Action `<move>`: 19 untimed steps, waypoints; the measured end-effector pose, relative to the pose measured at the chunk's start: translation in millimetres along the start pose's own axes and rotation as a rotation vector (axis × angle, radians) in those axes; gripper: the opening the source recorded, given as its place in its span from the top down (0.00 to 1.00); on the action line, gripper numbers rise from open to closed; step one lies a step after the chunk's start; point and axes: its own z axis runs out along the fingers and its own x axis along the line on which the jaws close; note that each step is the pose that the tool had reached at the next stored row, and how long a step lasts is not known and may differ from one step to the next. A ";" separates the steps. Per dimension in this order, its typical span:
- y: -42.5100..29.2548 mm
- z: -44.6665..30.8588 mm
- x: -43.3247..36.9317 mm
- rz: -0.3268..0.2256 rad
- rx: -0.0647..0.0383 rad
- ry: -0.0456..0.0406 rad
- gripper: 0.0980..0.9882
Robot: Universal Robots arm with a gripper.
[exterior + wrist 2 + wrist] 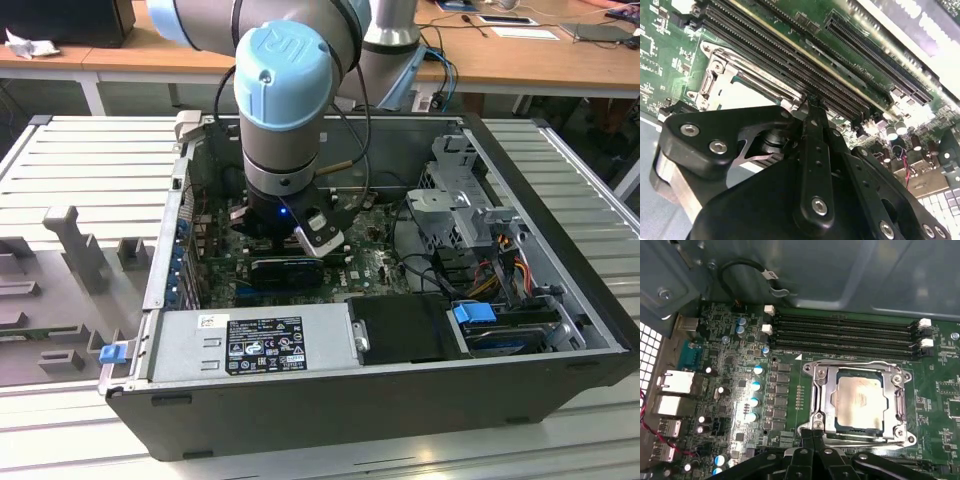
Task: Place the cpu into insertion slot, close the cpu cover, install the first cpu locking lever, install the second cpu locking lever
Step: 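Install the second cpu locking lever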
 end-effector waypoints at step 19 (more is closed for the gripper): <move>4.5 -18.1 2.8 -0.004 -0.054 -0.0032 0.99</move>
